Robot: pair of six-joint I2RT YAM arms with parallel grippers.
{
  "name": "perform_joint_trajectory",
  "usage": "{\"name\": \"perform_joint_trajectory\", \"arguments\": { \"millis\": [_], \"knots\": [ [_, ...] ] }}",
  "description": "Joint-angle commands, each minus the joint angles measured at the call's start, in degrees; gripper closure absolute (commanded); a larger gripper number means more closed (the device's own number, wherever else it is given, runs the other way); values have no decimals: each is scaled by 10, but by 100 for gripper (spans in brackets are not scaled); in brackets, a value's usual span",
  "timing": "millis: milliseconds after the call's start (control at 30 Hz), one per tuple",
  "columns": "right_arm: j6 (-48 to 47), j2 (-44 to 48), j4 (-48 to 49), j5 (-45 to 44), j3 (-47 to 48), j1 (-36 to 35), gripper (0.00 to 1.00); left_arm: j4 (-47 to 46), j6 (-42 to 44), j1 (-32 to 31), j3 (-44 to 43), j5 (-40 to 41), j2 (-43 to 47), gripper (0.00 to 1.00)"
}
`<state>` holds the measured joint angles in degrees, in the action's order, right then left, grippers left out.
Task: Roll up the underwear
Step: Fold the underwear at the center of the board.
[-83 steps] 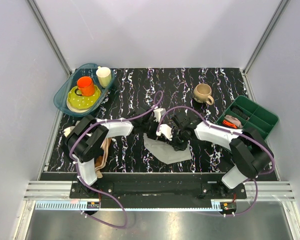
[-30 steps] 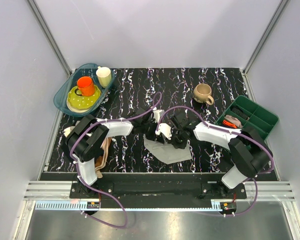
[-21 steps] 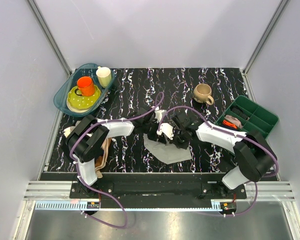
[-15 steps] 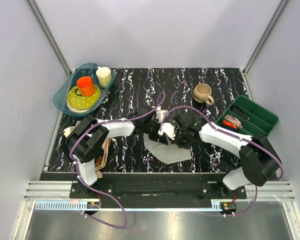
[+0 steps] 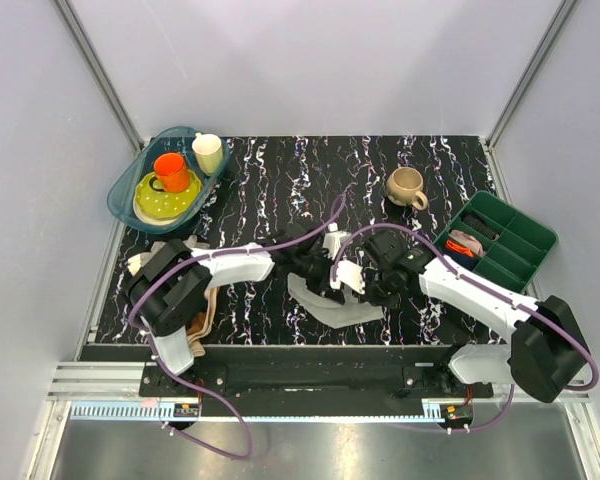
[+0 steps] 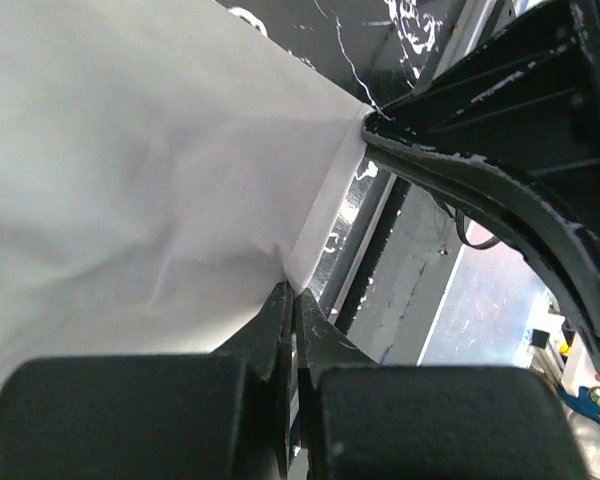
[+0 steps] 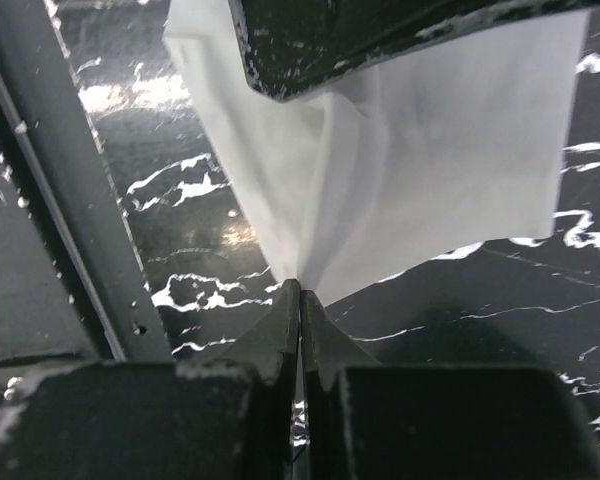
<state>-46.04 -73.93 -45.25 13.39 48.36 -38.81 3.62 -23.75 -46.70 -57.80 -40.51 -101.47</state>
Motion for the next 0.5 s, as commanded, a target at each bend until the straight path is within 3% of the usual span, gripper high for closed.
{"name": "perform_joint_trajectory", "arguments": {
  "millis": [0, 400, 467],
  "knots": [
    [-46, 23, -33, 30, -21, 4, 96, 0, 7, -19, -17, -22, 11, 100],
    [-65, 2, -9, 28, -50, 3, 94, 2, -6, -38, -20, -13, -12, 96],
    [-68, -2, -10, 30, -53, 4, 86, 3, -7, -42, -15, -14, -15, 91]
  ]
}}
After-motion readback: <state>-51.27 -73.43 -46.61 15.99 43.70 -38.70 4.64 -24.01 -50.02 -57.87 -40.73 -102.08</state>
